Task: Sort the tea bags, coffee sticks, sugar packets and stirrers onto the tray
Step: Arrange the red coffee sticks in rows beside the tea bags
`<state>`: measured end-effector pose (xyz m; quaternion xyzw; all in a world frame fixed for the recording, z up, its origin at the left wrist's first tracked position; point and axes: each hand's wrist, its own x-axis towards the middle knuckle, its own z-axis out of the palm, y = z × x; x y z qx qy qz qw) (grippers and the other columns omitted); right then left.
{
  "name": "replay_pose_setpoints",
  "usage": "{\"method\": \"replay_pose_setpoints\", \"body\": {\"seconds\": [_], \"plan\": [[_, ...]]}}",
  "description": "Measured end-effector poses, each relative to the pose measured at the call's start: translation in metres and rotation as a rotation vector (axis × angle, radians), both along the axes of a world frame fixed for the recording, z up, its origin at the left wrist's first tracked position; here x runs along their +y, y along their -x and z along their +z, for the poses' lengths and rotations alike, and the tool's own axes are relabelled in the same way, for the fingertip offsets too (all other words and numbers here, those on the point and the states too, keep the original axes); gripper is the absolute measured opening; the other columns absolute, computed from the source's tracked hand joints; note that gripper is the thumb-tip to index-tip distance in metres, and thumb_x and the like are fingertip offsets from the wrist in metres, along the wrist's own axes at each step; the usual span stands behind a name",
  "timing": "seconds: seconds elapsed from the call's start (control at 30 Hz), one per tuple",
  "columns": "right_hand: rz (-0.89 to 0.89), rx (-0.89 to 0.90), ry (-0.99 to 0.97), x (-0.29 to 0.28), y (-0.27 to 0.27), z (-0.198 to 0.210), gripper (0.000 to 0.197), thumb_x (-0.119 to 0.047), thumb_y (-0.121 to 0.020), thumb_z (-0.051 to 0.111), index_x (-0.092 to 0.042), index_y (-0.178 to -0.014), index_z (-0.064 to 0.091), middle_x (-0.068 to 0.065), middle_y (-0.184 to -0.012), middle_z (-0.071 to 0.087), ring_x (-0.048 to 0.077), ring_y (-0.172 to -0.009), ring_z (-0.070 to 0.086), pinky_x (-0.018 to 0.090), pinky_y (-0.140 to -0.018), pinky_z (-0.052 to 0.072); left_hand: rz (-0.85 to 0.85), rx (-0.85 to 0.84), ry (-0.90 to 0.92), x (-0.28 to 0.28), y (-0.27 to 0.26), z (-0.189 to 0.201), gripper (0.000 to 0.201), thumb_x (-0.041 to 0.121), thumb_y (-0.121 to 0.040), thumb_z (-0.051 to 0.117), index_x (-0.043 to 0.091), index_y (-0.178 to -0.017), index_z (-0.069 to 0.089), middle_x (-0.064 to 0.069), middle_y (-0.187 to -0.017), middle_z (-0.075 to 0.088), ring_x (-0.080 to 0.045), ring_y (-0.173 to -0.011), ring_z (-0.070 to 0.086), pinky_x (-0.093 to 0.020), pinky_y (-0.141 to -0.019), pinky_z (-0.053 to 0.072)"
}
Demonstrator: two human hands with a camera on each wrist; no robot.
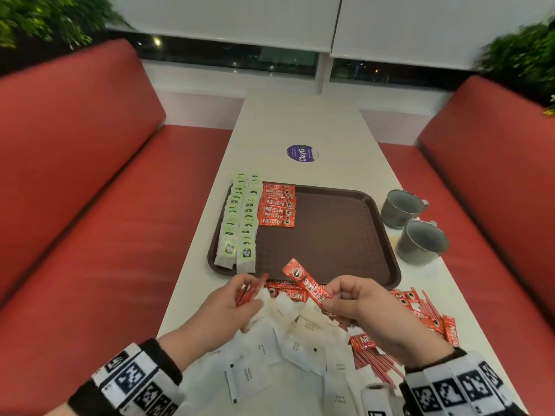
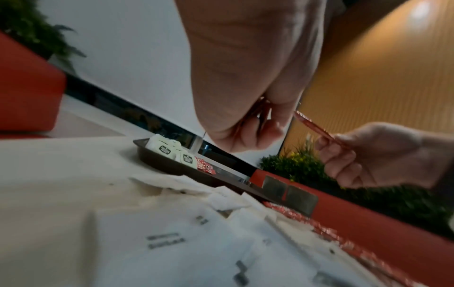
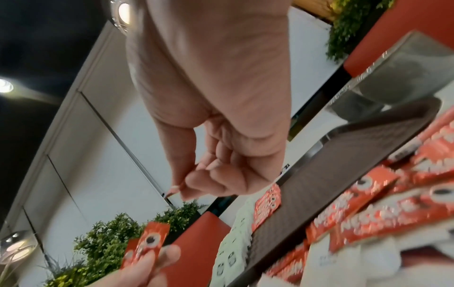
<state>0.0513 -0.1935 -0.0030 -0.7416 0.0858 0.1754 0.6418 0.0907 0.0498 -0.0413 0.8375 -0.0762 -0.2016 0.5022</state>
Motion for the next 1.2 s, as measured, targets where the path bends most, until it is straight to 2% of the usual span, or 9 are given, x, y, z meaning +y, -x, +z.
{"method": "replay_pose_setpoints", "body": {"seconds": [0.17, 0.27, 0.4, 0.5, 0.6, 0.73, 0.93, 1.1, 1.2], "plan": [[-0.063, 0.118, -0.219, 0.028, -0.019, -0.010, 0.021, 0.007, -0.077, 0.069, -0.009, -0.068, 0.060, 0.011, -0.067, 0.064, 0.014, -0.055, 0.057, 0.020, -0.051, 0.042, 0.058, 0.087, 0.196, -0.016, -0.008, 0.014, 0.014, 0.024, -0.073, 0.078, 0.025, -0.078, 0.065, 0.007, -0.064, 0.057, -0.005, -0.056, 0.050, -0.022, -0.059, 0.041], [-0.049, 0.136, -0.264, 0.040, -0.033, -0.013, 0.024, -0.007, -0.061, 0.084, -0.017, -0.057, 0.063, 0.008, -0.069, 0.060, 0.012, -0.056, 0.043, 0.021, -0.053, 0.034, 0.027, 0.058, 0.202, -0.030, -0.010, 0.022, 0.019, 0.019, -0.069, 0.082, 0.021, -0.082, 0.068, 0.009, -0.068, 0.067, -0.001, -0.062, 0.059, -0.016, -0.063, 0.046], [-0.032, 0.150, -0.380, 0.035, -0.048, -0.010, 0.029, -0.018, -0.048, 0.091, -0.013, -0.060, 0.065, 0.010, -0.068, 0.060, 0.017, -0.059, 0.051, 0.026, -0.060, 0.042, 0.090, -0.004, 0.185, -0.037, -0.018, 0.022, 0.015, 0.022, -0.073, 0.080, 0.026, -0.082, 0.069, 0.003, -0.082, 0.073, -0.008, -0.077, 0.066, -0.022, -0.071, 0.050], [0.031, 0.008, -0.188, 0.025, -0.056, 0.000, 0.014, -0.009, -0.068, 0.079, -0.011, -0.072, 0.066, 0.004, -0.066, 0.061, 0.013, -0.057, 0.053, 0.022, -0.055, 0.044, 0.041, -0.096, 0.090, -0.034, -0.025, 0.020, 0.007, 0.023, -0.079, 0.074, 0.022, -0.081, 0.068, -0.005, -0.080, 0.069, -0.006, -0.065, 0.057, -0.018, -0.061, 0.043], [0.047, -0.198, 0.111, 0.014, -0.063, 0.010, 0.015, -0.010, -0.079, 0.075, -0.020, -0.088, 0.068, -0.001, -0.076, 0.067, 0.012, -0.071, 0.062, 0.026, -0.068, 0.053, -0.060, -0.179, -0.036, -0.026, -0.035, 0.019, 0.006, 0.022, -0.083, 0.066, 0.019, -0.078, 0.067, 0.002, -0.062, 0.059, -0.002, -0.053, 0.045, -0.015, -0.051, 0.033], [0.167, -0.322, 0.489, 0.017, -0.073, 0.017, 0.013, -0.016, -0.082, 0.073, -0.023, -0.074, 0.066, -0.009, -0.065, 0.061, -0.001, -0.058, 0.051, 0.015, -0.060, 0.044, -0.077, -0.172, -0.074, -0.016, -0.046, 0.018, 0.018, 0.021, -0.085, 0.064, 0.022, -0.067, 0.061, 0.015, -0.050, 0.051, -0.002, -0.047, 0.041, -0.015, -0.047, 0.031], [0.205, -0.252, 0.531, 0.024, -0.107, 0.015, 0.016, -0.017, -0.081, 0.074, -0.021, -0.068, 0.066, -0.011, -0.062, 0.060, -0.003, -0.056, 0.051, 0.010, -0.057, 0.041, 0.198, -0.131, 0.095, 0.000, -0.066, 0.021, 0.017, 0.024, -0.086, 0.066, 0.019, -0.070, 0.063, 0.011, -0.055, 0.052, -0.002, -0.051, 0.042, -0.012, -0.047, 0.033], [-0.002, -0.130, 0.558, 0.017, -0.168, -0.009, 0.011, -0.012, -0.080, 0.075, -0.013, -0.070, 0.068, -0.005, -0.065, 0.063, 0.004, -0.058, 0.053, 0.016, -0.057, 0.039, 0.404, 0.023, 0.253, 0.026, -0.074, 0.013, 0.030, 0.049, -0.069, 0.065, 0.024, -0.059, 0.051, 0.002, -0.057, 0.040, -0.016, -0.056, 0.032, -0.032, -0.057, 0.026], [-0.037, -0.052, 0.595, 0.016, -0.202, -0.028, 0.014, -0.009, -0.079, 0.075, -0.012, -0.069, 0.066, -0.003, -0.066, 0.063, 0.009, -0.063, 0.056, 0.020, -0.060, 0.043, 0.428, 0.060, 0.253, 0.035, -0.072, 0.009, 0.029, 0.036, -0.082, 0.067, 0.019, -0.064, 0.053, -0.001, -0.057, 0.041, -0.016, -0.055, 0.032, -0.033, -0.057, 0.025]]}}
